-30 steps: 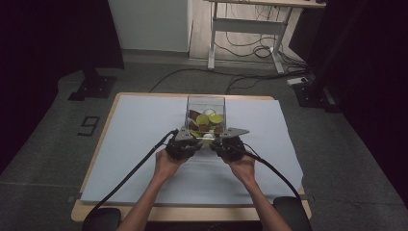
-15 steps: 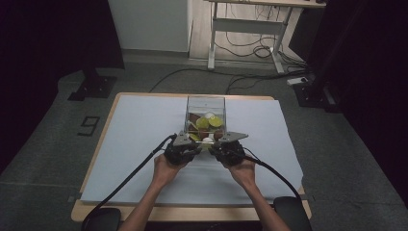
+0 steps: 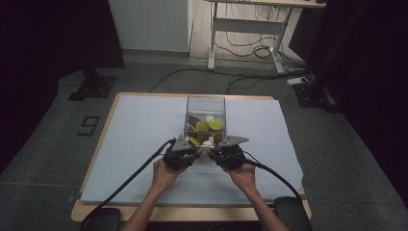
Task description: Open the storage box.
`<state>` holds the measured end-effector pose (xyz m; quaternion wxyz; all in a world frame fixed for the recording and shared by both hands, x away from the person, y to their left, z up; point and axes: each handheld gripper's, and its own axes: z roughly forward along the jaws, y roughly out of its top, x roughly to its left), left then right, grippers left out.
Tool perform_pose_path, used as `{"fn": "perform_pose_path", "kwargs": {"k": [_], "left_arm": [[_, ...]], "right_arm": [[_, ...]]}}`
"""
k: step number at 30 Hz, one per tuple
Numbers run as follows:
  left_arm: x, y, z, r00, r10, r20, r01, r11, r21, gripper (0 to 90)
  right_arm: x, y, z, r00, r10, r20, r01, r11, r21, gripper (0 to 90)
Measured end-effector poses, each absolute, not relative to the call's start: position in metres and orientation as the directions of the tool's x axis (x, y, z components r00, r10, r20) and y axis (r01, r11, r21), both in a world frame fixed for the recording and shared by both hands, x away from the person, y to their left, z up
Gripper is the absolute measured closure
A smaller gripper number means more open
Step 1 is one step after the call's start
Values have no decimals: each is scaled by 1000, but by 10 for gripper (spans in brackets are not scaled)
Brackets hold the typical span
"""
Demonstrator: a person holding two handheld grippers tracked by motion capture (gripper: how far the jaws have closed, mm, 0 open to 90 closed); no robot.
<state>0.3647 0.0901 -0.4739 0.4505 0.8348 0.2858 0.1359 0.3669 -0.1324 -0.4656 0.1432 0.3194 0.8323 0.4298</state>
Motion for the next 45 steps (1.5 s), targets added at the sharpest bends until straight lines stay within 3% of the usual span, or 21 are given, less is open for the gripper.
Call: {"fn": "perform_pose_path", "kwargs": {"k": [45], "left_arm": [[319,97,-475,828,560,-37,338,-445,829,747]], "right_arm": [[324,-133,-466,-808,589,17,379,498,780,771]]}}
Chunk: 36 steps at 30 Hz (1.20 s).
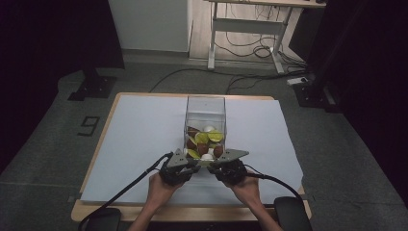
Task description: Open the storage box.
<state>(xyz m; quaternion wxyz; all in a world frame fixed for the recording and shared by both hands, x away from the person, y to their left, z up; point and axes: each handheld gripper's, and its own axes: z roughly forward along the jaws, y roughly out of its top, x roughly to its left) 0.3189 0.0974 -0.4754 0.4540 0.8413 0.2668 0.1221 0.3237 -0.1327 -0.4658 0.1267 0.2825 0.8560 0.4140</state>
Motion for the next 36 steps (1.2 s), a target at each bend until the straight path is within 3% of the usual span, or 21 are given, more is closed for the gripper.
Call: {"fn": "perform_pose_path", "kwargs": {"k": [36], "left_arm": [[310,141,-479,809,587,-27,373,-477,796,683]], "right_arm": [[316,-168,-466,-796,605,21,412,515,752,721]]}}
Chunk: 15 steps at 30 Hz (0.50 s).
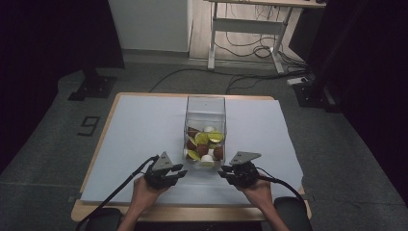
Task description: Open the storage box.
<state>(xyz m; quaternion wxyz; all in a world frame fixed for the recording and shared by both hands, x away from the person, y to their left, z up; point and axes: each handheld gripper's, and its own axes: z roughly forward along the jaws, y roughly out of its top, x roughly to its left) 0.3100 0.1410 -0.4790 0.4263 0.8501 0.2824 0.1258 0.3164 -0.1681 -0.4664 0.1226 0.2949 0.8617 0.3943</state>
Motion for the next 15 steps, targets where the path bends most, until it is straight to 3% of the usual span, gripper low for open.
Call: {"fn": "perform_pose_path", "kwargs": {"k": [15], "left_arm": [[323,165,-482,762,647,-30,410,-445,796,661]], "right_arm": [[326,-193,-463,-753,657,21,442,483,756,673]]}}
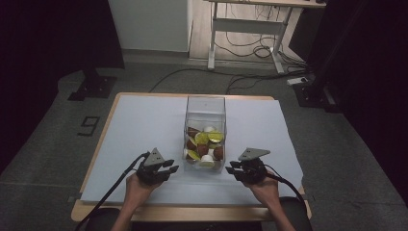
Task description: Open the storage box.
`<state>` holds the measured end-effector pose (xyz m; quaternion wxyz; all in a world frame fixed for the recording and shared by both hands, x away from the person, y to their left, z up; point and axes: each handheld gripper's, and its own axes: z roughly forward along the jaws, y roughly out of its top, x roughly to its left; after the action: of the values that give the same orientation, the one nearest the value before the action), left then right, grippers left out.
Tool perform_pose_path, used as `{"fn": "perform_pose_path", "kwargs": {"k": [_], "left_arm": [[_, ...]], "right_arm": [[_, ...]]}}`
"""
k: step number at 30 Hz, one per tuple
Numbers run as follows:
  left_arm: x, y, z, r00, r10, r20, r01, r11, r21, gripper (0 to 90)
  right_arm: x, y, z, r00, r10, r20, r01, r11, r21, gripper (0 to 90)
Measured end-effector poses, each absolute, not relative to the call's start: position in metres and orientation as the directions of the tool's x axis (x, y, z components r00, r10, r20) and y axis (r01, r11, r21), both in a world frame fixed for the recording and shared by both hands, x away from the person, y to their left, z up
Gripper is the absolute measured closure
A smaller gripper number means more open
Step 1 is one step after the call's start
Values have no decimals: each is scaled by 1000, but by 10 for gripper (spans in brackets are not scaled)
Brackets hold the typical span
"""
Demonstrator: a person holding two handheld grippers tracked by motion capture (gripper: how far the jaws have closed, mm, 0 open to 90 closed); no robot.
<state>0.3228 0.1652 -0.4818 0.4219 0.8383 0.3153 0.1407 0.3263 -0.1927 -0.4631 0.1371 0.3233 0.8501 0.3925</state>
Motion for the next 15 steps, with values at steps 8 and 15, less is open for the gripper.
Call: {"fn": "perform_pose_path", "kwargs": {"k": [8,15], "left_arm": [[331,172,-481,741,671,-27,423,-436,794,619],[336,176,-484,725,689,-25,438,-433,788,563]], "right_arm": [[333,-204,-461,-724,690,3,446,465,765,599],[340,-213,-464,-703,712,1,452,446,772,489]]}}
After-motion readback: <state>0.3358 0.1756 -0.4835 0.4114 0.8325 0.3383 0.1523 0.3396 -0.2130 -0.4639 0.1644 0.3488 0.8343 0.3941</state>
